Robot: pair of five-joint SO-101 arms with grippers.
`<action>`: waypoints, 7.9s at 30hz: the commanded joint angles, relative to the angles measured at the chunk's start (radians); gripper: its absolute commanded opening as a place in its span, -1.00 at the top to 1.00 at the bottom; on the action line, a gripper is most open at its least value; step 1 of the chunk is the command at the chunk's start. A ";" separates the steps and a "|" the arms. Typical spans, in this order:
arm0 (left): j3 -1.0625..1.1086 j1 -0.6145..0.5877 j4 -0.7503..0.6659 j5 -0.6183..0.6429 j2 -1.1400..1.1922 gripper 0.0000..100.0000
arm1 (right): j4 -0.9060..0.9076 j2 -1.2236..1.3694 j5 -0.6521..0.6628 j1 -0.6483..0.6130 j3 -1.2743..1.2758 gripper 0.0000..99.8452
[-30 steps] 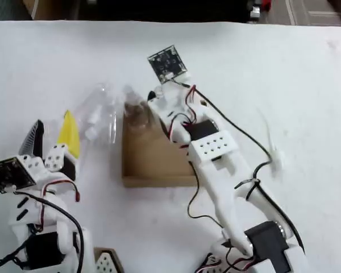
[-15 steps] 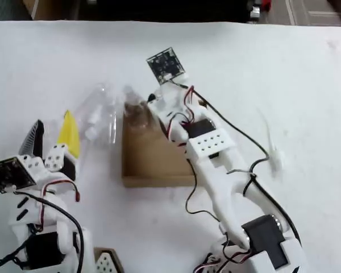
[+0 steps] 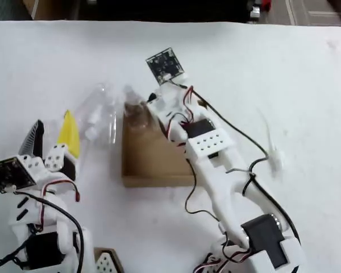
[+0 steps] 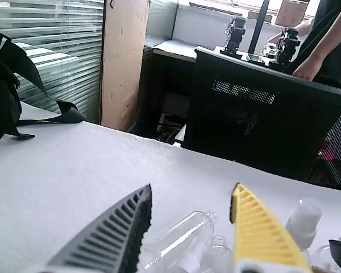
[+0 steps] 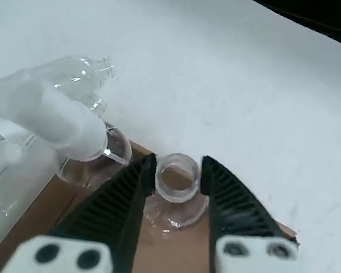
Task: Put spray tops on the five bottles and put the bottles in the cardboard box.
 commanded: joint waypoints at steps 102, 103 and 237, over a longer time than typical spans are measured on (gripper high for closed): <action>0.028 0.012 -0.026 0.006 -0.007 0.57 | 0.440 0.007 0.399 0.911 0.164 0.58; 0.028 0.012 -0.026 0.006 -0.007 0.57 | 0.418 0.036 0.399 0.909 0.163 0.58; -0.282 0.541 0.324 0.299 -0.007 0.46 | 0.997 -0.966 0.180 -0.387 -0.269 0.97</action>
